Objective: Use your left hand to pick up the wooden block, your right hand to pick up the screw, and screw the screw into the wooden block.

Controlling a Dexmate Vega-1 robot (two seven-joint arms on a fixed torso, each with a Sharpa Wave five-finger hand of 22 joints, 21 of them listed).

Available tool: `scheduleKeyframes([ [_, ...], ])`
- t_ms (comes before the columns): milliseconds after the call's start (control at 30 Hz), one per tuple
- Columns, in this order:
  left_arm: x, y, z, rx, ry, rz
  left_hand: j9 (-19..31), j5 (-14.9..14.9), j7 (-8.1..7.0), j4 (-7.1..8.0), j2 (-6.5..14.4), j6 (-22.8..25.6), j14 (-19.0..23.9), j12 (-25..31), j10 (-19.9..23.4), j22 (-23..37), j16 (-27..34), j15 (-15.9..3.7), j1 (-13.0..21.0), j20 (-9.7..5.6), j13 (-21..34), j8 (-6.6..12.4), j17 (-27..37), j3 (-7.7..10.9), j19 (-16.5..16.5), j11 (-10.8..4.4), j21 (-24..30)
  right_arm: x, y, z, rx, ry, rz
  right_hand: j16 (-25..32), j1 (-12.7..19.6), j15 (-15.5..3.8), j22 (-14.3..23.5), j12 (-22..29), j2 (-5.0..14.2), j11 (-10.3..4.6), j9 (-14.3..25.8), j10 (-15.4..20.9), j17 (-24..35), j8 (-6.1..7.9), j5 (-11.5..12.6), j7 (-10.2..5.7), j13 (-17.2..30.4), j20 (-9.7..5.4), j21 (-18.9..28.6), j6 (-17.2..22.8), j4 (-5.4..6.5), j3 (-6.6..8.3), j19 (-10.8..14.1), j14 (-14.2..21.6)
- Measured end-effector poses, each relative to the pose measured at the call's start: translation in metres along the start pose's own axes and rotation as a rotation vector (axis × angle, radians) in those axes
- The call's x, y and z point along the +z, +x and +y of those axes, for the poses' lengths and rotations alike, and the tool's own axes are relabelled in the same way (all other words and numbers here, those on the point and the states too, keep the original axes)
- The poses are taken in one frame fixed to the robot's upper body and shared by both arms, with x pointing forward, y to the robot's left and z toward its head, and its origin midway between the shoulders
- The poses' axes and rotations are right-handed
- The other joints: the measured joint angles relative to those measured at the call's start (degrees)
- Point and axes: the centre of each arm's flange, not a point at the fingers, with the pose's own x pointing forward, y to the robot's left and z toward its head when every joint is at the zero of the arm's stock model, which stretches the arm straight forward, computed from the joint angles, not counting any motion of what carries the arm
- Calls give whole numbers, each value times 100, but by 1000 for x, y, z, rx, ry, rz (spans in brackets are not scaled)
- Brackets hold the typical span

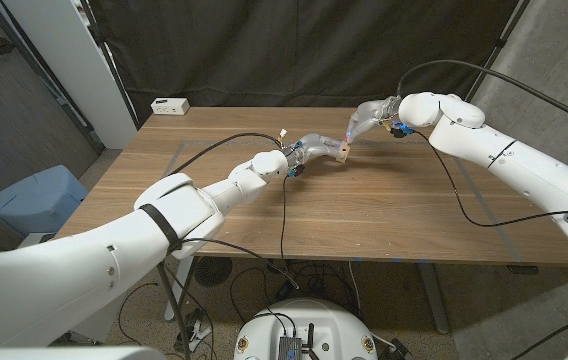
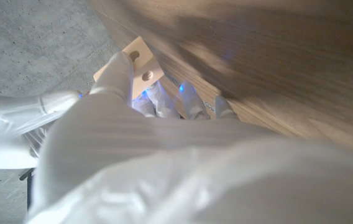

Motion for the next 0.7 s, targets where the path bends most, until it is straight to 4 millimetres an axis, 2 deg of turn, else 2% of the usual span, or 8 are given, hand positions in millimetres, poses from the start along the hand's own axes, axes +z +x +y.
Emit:
scheduleKeyframes([
  [333, 0, -1, 1, 0, 1, -2, -16, -1, 1, 0, 0, 0, 0, 18, -8, 0, 0, 0, 0, 0, -2, 14, 0, 0, 0, 1, 0, -1, -2, 0, -20, 6, 6, 61, 23, -108, 15, 80, -24, -59, -8, 284, 0, 186, -4, -51, -28, -34, 0, 399, 44, 44, 134, 172],
  [567, 0, -3, -1, -3, 0, -20, -19, -17, 1, 0, -1, -1, 0, 18, 22, 0, 0, 0, -1, 0, -8, 12, 0, 0, 0, 3, 0, 2, -3, 2, -45, 3, 13, 106, -2, -189, 14, 124, -49, -174, -35, 542, 16, 321, -9, -90, -27, -58, 45, 730, 45, 41, 263, 396],
  [700, 0, -5, -2, -5, 1, -33, -18, -18, 19, 0, -1, -19, 1, 18, 22, 0, 0, 0, -1, 0, -9, 10, 0, 0, 0, 3, 0, 3, -3, 1, -62, -7, 21, 146, -78, -231, 14, 125, -125, -243, -42, 698, 16, 387, -9, -106, -27, -64, 45, 910, 119, 18, 329, 519],
])
